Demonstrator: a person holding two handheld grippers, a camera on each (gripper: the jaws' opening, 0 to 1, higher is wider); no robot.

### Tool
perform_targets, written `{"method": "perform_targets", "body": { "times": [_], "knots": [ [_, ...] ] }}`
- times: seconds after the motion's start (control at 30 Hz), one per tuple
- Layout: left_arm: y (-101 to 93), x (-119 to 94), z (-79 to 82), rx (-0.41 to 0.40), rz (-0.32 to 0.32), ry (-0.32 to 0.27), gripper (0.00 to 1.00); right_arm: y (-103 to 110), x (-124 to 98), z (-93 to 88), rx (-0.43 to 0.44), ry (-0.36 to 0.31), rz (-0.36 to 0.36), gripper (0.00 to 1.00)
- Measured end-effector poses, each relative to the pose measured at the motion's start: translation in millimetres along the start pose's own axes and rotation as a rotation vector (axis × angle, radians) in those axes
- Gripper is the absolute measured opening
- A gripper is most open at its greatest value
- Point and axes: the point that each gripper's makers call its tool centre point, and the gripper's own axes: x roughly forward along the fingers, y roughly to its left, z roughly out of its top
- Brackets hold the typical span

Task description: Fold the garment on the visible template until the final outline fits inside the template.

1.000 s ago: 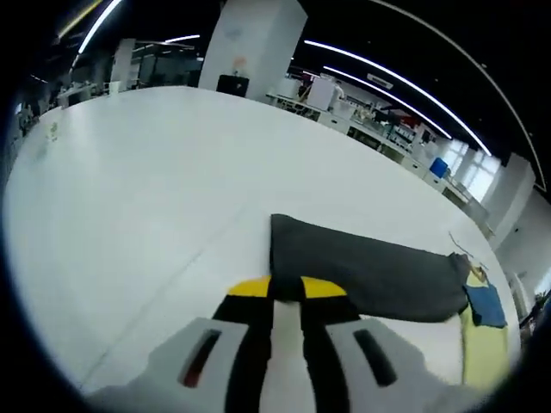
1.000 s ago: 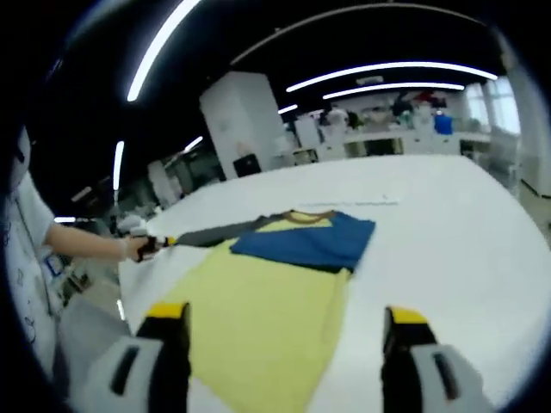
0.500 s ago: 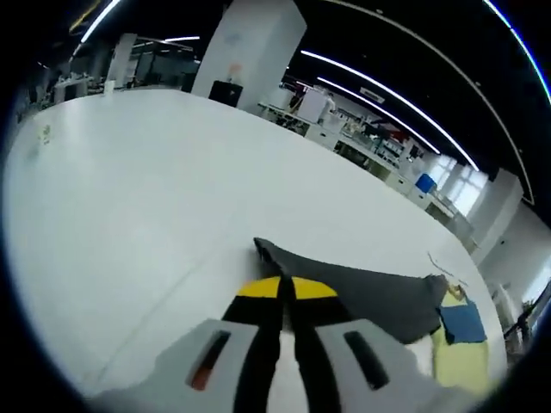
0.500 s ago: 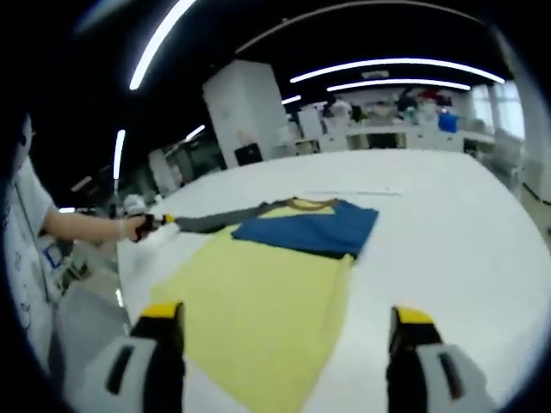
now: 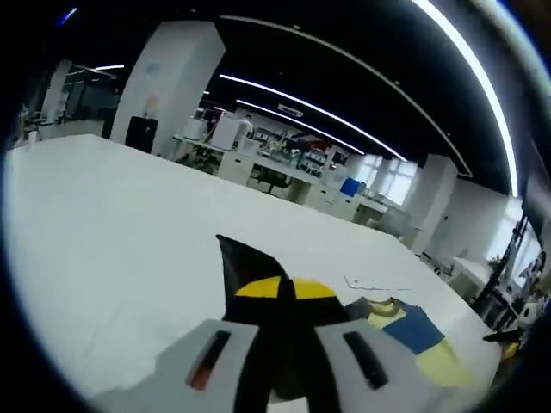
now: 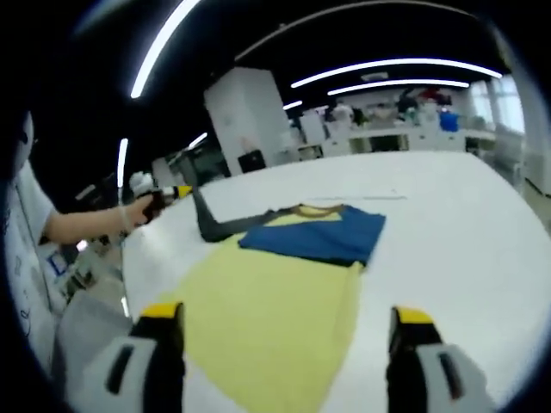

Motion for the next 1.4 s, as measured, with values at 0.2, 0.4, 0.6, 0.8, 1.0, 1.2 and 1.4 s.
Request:
{"method": "perform_targets", "body": {
  "times": [0.2,0.4,0.6,0.8,1.0,1.2,1.4],
  "knots": [
    [-62.2,30.8,-17.9,0.028,-0.114,0.041,0.0,-3.3,-7.4,-5.3,0.009,0.0,-0.014,0.99],
    [-103.3,54.9,-52.8,-0.007,-0.195,0.107,0.0,-6.1,-15.0,-9.5,0.032,-0.003,-0.026,0.99],
    [-144.1,78.6,-82.6,-0.051,-0.258,0.158,0.0,-10.3,-20.7,-10.9,0.053,-0.013,-0.046,0.99],
    [-186.7,96.5,-109.3,-0.064,-0.325,0.202,0.0,-10.0,-25.2,-19.0,0.072,-0.006,-0.061,0.99],
    [-233.2,111.6,-128.4,-0.067,-0.4,0.245,0.0,-9.9,-28.1,-26.2,0.09,0.0,-0.068,0.98],
    [-280.5,123.2,-151.5,-0.043,-0.473,0.293,0.0,-10.8,-31.4,-35.2,0.107,0.012,-0.076,0.98],
    [-319.2,134.9,-174.4,-0.016,-0.529,0.341,0.0,-10.7,-36.0,-39.2,0.124,0.011,-0.083,0.98]
  ]
}}
